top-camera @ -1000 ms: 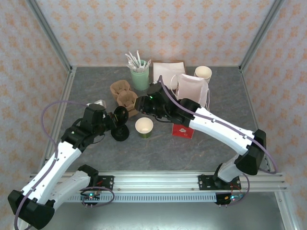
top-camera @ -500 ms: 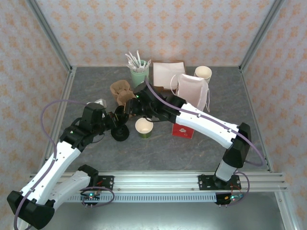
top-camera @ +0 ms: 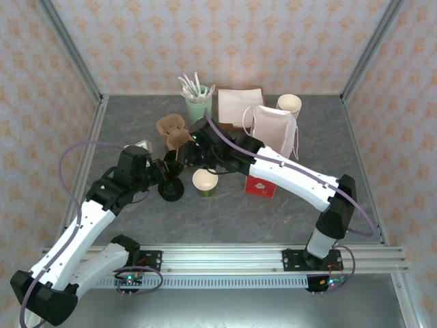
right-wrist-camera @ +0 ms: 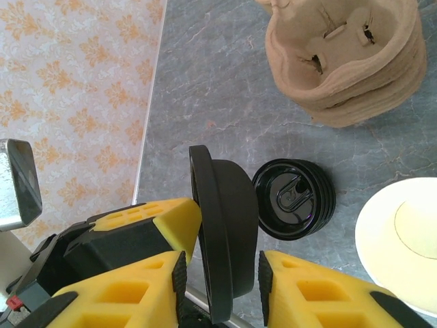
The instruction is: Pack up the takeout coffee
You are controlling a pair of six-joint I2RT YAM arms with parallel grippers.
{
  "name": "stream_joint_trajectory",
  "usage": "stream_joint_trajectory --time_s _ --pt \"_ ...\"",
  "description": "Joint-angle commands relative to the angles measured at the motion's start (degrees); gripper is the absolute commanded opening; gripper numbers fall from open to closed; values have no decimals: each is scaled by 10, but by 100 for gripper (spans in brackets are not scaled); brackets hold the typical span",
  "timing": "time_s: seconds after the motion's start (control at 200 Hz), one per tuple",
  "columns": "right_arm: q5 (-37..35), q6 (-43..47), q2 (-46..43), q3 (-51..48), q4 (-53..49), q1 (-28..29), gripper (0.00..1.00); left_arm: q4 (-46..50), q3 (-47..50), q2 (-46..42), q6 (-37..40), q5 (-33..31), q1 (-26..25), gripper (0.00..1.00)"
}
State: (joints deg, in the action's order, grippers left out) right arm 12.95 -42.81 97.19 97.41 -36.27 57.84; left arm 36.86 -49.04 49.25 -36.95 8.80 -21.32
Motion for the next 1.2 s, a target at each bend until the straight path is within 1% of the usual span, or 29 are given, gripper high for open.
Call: stream_joint_trajectory --time_s 0.0,0.135,0.44,0.525,0.821,0.851,0.891,0.986,1.036,1.101,1.141,1.196 --pt "8 11 11 20 0 6 35 10 -14 2 14 3 -7 8" --pt "14 11 17 20 1 7 35 8 -16 3 13 2 -11 8" --pt "13 14 26 21 -3 7 27 4 -18 9 13 -1 -18 8" --pt "9 16 28 22 -9 8 20 4 -19 11 13 -3 -21 8" --pt "-13 22 28 28 -40 8 5 2 -24 13 19 -6 -28 9" --pt "-13 22 27 27 -41 8 4 1 -24 12 24 -5 -28 11" --pt "-13 21 24 28 -44 7 2 1 -25 10 33 -3 -28 17" --pt "-10 13 14 28 -56 0 1 -6 -28 -6 60 -1 -29 36" --pt "-5 6 6 25 -62 -6 1 -19 -25 -26 97 -1 -30 47" --pt "6 -3 -8 18 -67 -15 1 -46 -16 -57 137 -4 -37 59" --pt "12 -10 -17 13 -70 -19 0 -67 -7 -80 163 -5 -44 64" --pt "21 -23 -29 8 -79 -27 0 -101 8 -111 209 -11 -62 65"
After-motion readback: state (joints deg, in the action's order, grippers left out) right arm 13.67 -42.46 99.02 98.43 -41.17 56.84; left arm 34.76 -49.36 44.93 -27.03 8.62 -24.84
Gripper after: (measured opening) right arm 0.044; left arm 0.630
